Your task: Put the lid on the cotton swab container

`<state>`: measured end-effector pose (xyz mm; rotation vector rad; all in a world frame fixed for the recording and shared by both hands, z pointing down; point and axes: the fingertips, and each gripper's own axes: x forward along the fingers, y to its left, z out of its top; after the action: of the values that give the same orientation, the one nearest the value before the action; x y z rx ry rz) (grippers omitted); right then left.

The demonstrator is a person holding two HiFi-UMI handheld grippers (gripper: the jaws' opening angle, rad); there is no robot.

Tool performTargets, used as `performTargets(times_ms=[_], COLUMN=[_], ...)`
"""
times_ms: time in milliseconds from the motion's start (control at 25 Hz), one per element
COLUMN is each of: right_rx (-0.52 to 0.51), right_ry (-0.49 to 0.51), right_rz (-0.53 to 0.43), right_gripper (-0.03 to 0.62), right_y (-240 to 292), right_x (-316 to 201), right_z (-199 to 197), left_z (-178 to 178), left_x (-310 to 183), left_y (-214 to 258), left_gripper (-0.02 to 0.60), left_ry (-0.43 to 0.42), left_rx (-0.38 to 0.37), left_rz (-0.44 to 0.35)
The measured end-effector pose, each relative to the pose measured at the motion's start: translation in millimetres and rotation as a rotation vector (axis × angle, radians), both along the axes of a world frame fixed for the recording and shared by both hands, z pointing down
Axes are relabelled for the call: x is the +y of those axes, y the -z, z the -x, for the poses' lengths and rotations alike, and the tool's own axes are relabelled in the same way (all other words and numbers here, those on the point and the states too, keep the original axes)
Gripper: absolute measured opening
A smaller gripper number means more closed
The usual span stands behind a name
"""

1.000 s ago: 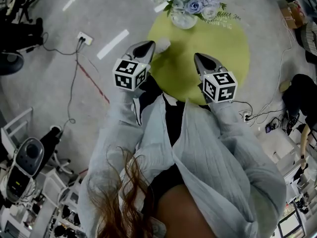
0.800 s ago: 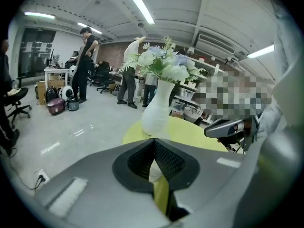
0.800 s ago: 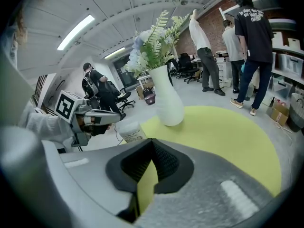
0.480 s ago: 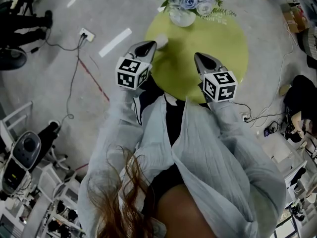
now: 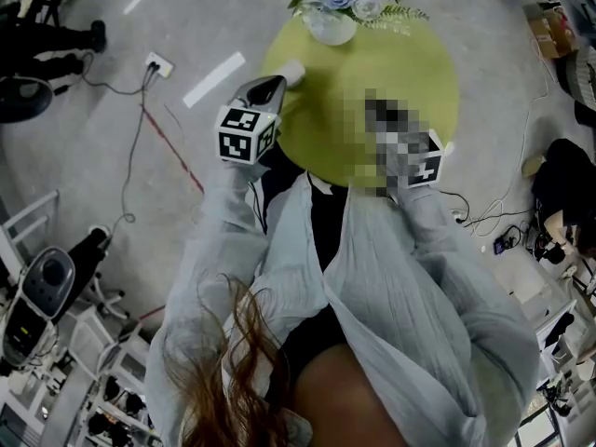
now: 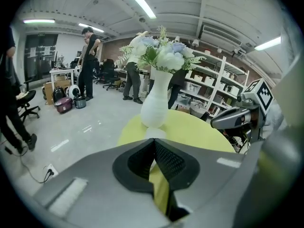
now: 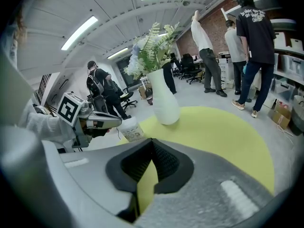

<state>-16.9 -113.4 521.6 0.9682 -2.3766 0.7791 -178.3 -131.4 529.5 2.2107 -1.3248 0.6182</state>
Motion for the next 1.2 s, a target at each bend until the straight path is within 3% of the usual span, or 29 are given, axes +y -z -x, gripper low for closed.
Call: performTargets(times_ms=[480, 720, 920, 1200], right_rx=[-0.009, -0.012, -0.024, -0.053], right_ry=[0.008, 0.009, 0.023, 0.061], right_rz=[-0.005, -0.01, -0.022, -0.051], right_gripper=[0.002, 0.002, 0.002, 0.002], right_y=[4, 7, 14, 24], right_x=[2, 3, 4, 0], right_z=[-5, -8, -9, -12], left_z=[-1, -2, -3, -17], left_x=[-1, -2, -2, -9], left_y=[-1, -2, 0, 37], left_gripper=[0.018, 0.018, 0.018, 0.018], left_ry=[0.051, 0.034, 0.063, 0.117], left_rx=[-0.063, -0.12, -0.09, -0.033], left_rz=[0.05, 0.085, 0.064, -0.04])
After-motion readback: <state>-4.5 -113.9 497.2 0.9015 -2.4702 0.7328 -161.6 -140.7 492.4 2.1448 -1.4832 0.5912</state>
